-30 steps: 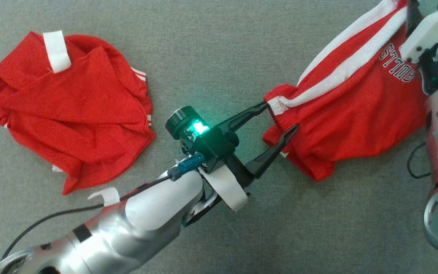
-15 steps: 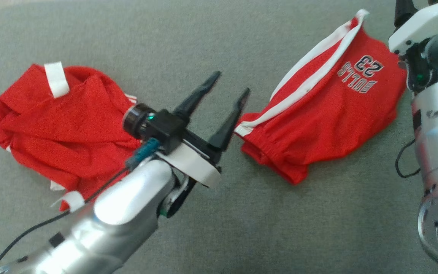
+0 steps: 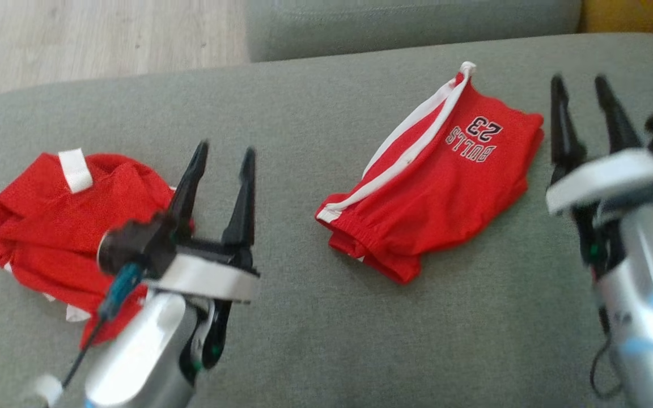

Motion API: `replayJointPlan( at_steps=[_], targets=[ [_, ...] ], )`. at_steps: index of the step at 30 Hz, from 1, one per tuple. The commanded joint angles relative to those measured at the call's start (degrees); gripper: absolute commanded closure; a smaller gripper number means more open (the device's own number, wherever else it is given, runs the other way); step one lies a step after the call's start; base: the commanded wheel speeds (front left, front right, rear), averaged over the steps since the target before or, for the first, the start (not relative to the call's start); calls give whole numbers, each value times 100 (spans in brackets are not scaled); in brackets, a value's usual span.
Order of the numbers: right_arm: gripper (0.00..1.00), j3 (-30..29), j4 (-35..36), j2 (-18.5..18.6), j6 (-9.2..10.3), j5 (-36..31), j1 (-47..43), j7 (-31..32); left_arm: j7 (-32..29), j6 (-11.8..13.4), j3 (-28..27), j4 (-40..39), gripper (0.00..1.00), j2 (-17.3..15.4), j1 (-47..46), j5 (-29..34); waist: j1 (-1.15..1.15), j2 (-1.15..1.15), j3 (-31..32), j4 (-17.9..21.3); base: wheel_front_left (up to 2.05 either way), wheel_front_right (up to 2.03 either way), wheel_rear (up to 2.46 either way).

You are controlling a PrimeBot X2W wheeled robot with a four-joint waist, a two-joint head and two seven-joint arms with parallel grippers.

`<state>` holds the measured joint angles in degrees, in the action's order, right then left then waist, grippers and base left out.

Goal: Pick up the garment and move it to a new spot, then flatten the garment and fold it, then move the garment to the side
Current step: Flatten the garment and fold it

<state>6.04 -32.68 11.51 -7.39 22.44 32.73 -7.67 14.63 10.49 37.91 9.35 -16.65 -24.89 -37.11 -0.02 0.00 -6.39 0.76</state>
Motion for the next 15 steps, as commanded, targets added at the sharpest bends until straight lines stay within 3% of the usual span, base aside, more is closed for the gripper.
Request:
replayJointPlan(
  at_steps=[1,9,15],
  targets=[
    [0,130,357,12,-10,-77,-120,-121,36,-48,-410,-195,0,-22,2,108,2,0,91,62,0,0,0],
    [0,-214,1300,-481,-10,-619,-1796,-380,36,-359,-1512,-300,0,512,1221,758,2,0,255,111,0,0,0],
    [0,-473,1666,-777,-10,-857,-2468,-417,37,-759,-1909,-146,0,846,1685,1199,2,0,198,141,0,0,0]
  ],
)
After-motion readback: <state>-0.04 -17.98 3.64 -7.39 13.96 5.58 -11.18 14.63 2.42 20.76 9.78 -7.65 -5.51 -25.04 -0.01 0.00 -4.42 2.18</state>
